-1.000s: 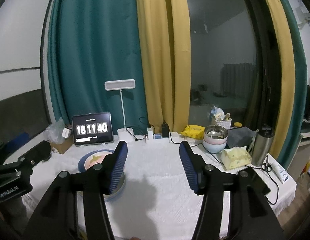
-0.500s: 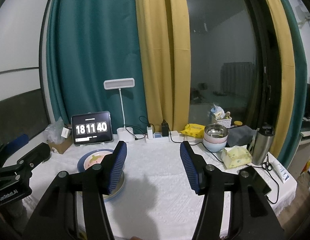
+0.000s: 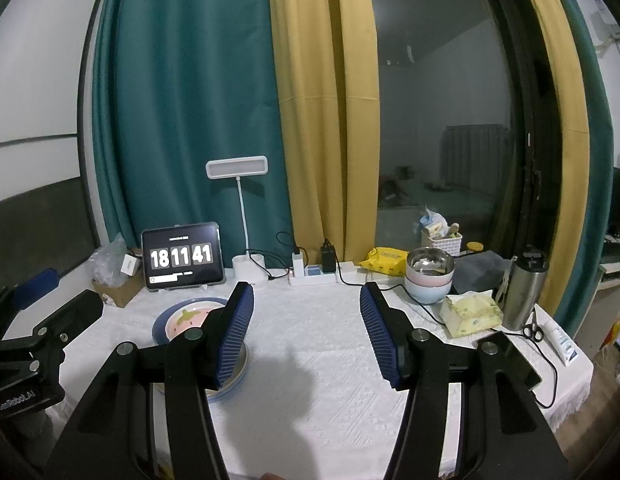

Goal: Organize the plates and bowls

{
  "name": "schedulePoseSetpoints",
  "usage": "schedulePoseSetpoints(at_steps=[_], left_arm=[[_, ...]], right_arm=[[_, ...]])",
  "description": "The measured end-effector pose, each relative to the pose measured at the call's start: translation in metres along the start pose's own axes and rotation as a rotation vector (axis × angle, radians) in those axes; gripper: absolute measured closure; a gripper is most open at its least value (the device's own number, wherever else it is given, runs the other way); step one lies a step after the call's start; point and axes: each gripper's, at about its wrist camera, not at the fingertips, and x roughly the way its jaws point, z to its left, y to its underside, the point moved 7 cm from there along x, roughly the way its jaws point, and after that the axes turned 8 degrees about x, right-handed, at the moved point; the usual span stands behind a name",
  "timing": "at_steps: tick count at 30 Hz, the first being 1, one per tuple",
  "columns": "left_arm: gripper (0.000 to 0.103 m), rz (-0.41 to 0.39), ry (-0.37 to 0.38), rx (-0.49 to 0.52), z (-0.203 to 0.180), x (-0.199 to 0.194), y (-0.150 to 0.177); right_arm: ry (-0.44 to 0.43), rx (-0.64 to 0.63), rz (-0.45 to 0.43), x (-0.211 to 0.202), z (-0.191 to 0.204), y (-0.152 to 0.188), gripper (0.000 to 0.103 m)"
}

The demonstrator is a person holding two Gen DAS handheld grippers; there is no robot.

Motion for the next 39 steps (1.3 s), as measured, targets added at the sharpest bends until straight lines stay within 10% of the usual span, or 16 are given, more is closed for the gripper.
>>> schedulePoseSetpoints(at_steps=[39], left_arm=[[0.011,-0.009,0.000,0.001,-0.0039,-0.0005,0.0000]], right_arm=[[0.000,0.000,0.002,0.0001,0.0003,-0.0001,0.044]])
